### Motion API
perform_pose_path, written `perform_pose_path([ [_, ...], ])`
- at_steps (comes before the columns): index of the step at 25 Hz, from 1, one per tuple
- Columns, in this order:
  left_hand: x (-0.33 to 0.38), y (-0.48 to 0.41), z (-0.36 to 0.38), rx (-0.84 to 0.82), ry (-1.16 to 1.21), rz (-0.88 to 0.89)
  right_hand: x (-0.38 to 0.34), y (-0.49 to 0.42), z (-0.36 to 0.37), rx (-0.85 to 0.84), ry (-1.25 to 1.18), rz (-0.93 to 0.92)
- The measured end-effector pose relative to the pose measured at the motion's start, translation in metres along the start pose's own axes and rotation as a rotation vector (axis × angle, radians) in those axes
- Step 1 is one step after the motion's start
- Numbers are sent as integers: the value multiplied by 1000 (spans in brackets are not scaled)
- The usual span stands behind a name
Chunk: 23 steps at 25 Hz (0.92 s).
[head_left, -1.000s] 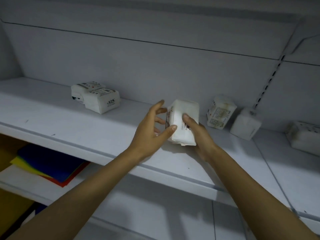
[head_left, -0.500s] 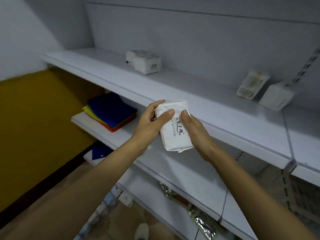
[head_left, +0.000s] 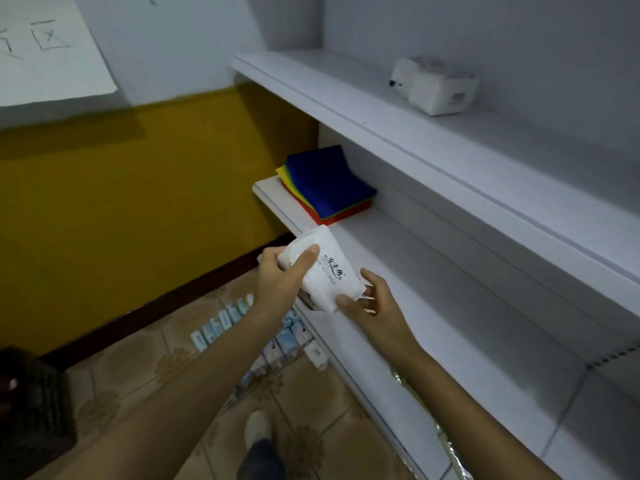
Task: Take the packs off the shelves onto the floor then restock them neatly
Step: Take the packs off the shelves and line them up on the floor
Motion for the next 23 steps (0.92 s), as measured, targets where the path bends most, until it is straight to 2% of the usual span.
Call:
perform_pose_path([
  [5, -5, -72, -47, 38, -3, -86, 18, -62, 72, -72, -26, 10],
  [11, -19, -177, -88, -138, -17, -258, 56, -142, 141, 72, 46, 135],
  [13, -32, -209, -96, -163, -29, -324, 75, -155, 155, 100, 44, 247],
  [17, -79, -260, -99, -142, -55, -446, 131, -151, 166, 206, -167, 635],
  [19, -118, -281, -96, -146, -89, -508, 168, -148, 172, 193, -204, 772],
  [23, -227, -318, -88, -148, -110, -667, 270, -147, 189, 155, -295, 928],
])
Point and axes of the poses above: each hand's wrist, its own y-axis away from the middle knuckle, its own z-axis out of the palm, x = y × z, the point moved 5 cm from there along -y, towards the middle knuckle, and after that the axes turned 14 degrees about -z, right-handed, at the moved point
